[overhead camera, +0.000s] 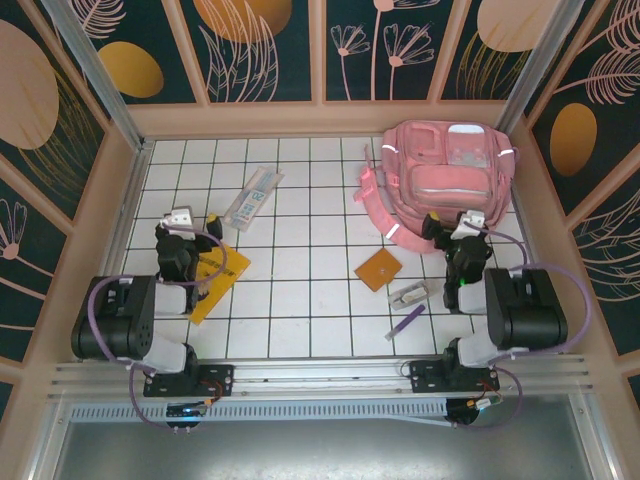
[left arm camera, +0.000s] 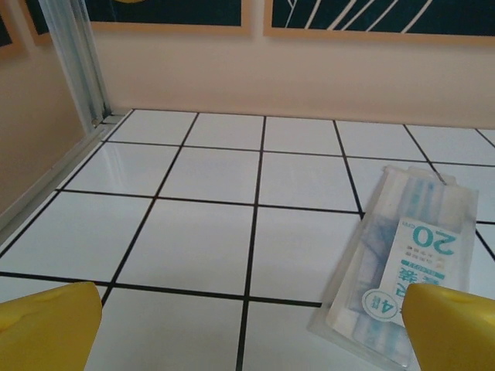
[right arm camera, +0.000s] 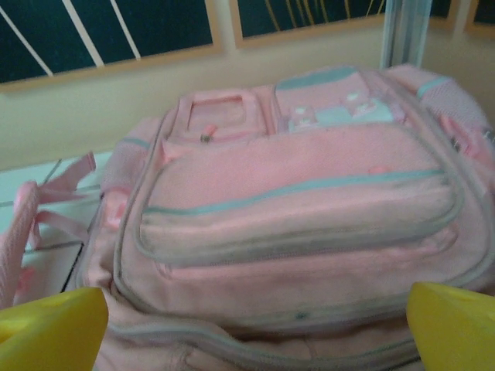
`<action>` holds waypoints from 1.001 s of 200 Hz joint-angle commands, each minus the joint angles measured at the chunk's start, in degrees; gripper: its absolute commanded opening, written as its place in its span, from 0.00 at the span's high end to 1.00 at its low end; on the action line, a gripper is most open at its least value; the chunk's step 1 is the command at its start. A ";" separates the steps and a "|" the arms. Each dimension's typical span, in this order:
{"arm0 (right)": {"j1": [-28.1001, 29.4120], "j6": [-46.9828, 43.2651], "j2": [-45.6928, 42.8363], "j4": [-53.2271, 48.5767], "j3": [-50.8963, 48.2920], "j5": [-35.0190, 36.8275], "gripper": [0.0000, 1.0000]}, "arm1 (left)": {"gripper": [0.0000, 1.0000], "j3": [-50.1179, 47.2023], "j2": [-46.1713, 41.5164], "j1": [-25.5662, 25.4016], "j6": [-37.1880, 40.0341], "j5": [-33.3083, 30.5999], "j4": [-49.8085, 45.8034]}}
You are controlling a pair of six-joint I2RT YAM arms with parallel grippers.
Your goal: Pack books, pencil case, and school supplies into a backpack
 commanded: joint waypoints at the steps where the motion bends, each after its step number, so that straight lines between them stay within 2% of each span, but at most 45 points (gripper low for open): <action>1: -0.70 3.58 -9.73 -13.98 5.02 2.22 0.01 | 0.01 7.65 -7.61 0.08 -2.32 1.50 -16.14; 23: -0.57 6.13 -10.40 -30.48 14.82 -1.94 0.01 | 0.01 15.02 -11.66 -0.14 -8.44 5.41 -29.58; 35: -0.01 6.40 -7.19 -37.80 21.37 -6.77 0.08 | 0.01 19.97 -11.81 -0.15 -13.23 7.03 -36.97; 48: 1.45 5.24 -2.06 -47.40 30.16 -8.75 0.12 | 0.01 25.23 -11.69 -0.04 -26.13 4.27 -46.29; 52: 1.96 4.78 -0.24 -50.40 32.93 -8.96 0.14 | 0.01 26.78 -11.66 -0.01 -27.52 4.36 -48.50; 68: 3.55 3.36 6.90 -60.77 43.38 -8.51 0.20 | 0.01 29.27 -11.70 -0.03 -24.76 12.02 -49.20; 98: 6.59 0.90 17.17 -71.59 55.94 1.38 0.22 | 0.01 30.49 -11.14 -0.05 -24.85 16.71 -52.90; 112: 6.79 1.08 21.14 -76.90 61.29 3.82 0.27 | 0.01 30.53 -10.34 -0.29 -24.86 19.05 -55.83; 129: 7.50 0.54 24.45 -81.10 65.05 6.70 0.31 | 0.01 29.89 -9.38 -1.48 -24.00 19.65 -58.92; 162: 9.49 -3.10 30.66 -87.63 71.22 11.41 0.33 | 0.01 28.73 -8.05 -8.07 -20.41 13.78 -62.68; 200: 11.52 -3.84 36.72 -92.84 77.90 12.51 0.31 | 0.01 29.92 -2.98 -9.32 -25.23 16.02 -63.45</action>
